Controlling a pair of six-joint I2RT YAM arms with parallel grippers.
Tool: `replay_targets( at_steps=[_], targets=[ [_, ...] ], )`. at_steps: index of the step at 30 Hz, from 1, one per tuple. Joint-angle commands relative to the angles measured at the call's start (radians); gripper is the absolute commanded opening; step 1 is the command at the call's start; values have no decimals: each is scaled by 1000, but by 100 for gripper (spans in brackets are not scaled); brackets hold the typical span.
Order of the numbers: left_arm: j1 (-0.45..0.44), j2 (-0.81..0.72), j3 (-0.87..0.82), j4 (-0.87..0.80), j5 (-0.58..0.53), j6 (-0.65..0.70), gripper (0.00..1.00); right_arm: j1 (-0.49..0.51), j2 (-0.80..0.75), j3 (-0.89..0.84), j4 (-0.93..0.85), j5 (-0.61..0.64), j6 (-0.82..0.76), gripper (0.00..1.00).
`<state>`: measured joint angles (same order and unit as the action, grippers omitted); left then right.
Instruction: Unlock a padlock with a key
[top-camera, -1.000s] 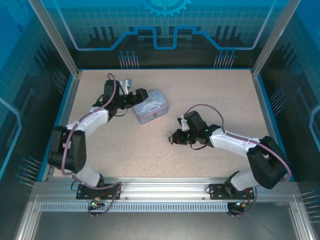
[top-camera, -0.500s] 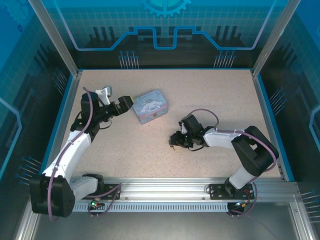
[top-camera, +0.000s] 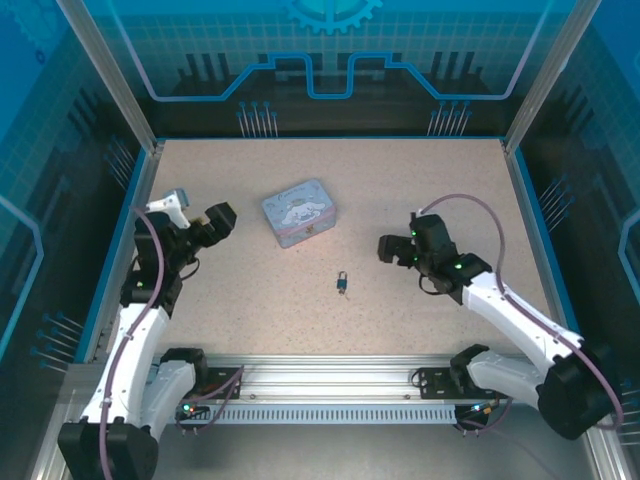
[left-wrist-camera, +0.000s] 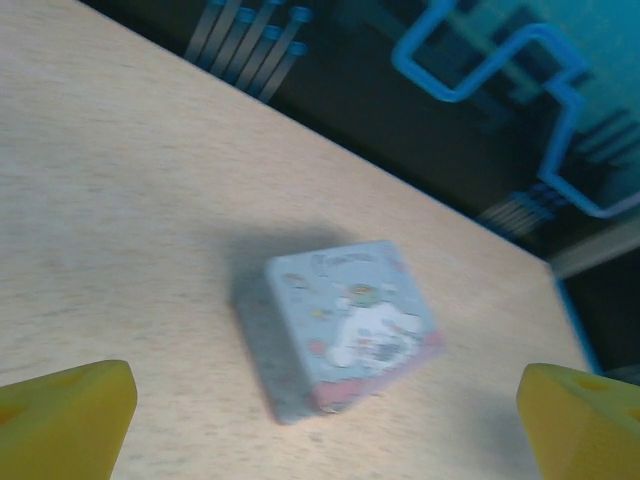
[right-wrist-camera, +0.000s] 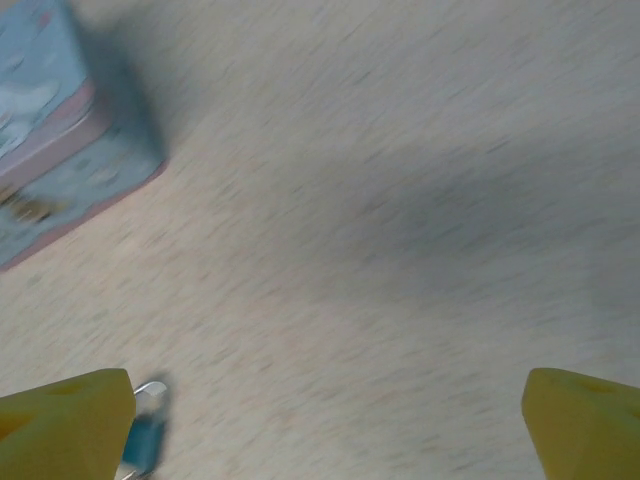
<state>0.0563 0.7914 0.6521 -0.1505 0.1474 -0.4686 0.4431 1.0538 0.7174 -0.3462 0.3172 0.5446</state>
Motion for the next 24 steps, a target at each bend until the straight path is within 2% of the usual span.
replay_targets(
  at_steps=[1,3,5,7,10,13,18,21,22,24],
  targets=[
    [10,-20,-74,29,-221,114,99,-90,-58,-50,65,197,-175,100],
    [10,-23,-130,104,-240,155,99,-161,-73,-108,195,191,-234,100],
    [10,-18,-174,155,-272,147,99,-235,-66,-208,406,90,-330,100],
    [11,10,-214,223,-297,138,99,-299,-25,-291,601,19,-371,100],
    [10,89,-263,347,-319,163,99,-365,77,-316,757,-53,-399,100],
    [10,181,-309,500,-308,218,99,-373,208,-339,951,-120,-462,100],
    [8,327,-363,781,-273,321,99,-361,360,-285,1027,-191,-551,100],
    [4,454,-384,990,-240,369,99,-361,457,-354,1256,-188,-559,100],
    [-3,504,-387,1058,-228,394,99,-370,429,-349,1194,-194,-541,100],
    [-9,587,-375,1110,-217,403,99,-383,439,-354,1221,-172,-521,100]
  ],
)
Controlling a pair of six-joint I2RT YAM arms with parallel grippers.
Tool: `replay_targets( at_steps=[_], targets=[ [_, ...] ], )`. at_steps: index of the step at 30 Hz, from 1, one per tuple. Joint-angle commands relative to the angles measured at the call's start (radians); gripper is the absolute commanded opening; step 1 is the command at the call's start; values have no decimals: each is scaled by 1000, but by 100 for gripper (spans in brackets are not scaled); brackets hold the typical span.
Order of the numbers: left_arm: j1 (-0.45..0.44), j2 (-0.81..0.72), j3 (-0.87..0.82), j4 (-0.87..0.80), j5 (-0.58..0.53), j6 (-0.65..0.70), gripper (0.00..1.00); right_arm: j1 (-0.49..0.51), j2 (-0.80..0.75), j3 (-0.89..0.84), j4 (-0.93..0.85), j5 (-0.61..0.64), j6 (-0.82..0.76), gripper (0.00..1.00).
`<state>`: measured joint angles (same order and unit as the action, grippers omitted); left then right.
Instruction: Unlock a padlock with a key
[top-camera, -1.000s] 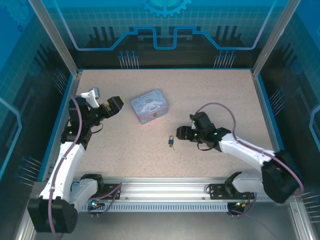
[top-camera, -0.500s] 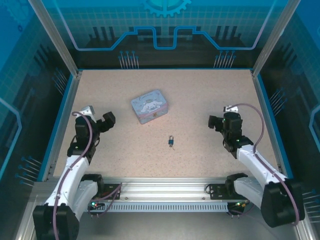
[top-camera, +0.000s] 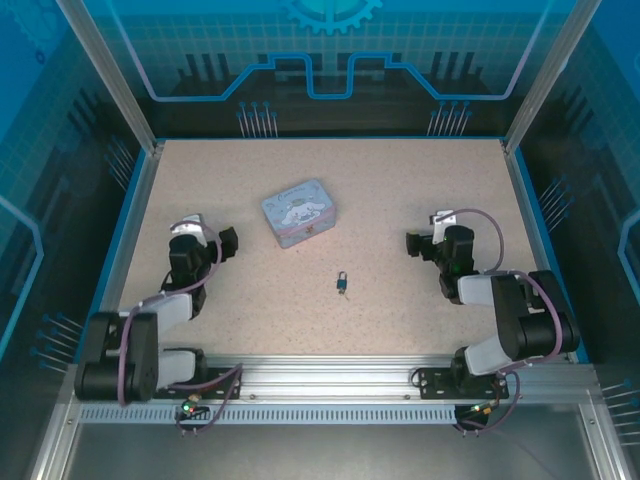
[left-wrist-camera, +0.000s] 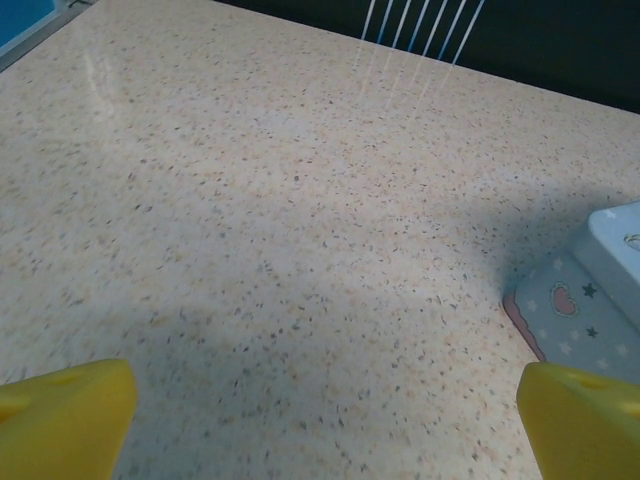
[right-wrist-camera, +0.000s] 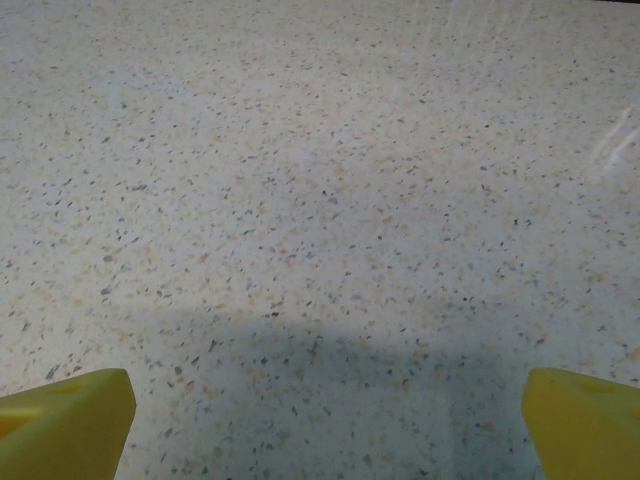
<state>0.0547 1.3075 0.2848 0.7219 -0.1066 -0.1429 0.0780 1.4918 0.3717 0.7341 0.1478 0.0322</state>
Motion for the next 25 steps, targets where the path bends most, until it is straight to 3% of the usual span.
replay_targets(
  at_steps=[1,4,6,8,10,25],
  targets=[
    [-13,119,-11,291,47,89,99,-28,1,18,87,13,17,100],
    [-42,275,-27,493,62,139,99,-9,7,40,52,36,2,100],
    [-47,230,-7,357,101,151,99,-9,8,39,54,38,3,100],
    [-47,254,35,334,113,155,99,-8,8,40,56,40,1,100],
    [-46,237,114,151,92,144,99,-2,8,41,55,48,-5,100],
    [-41,244,98,196,67,134,99,-4,10,59,22,-11,-28,100]
  ],
)
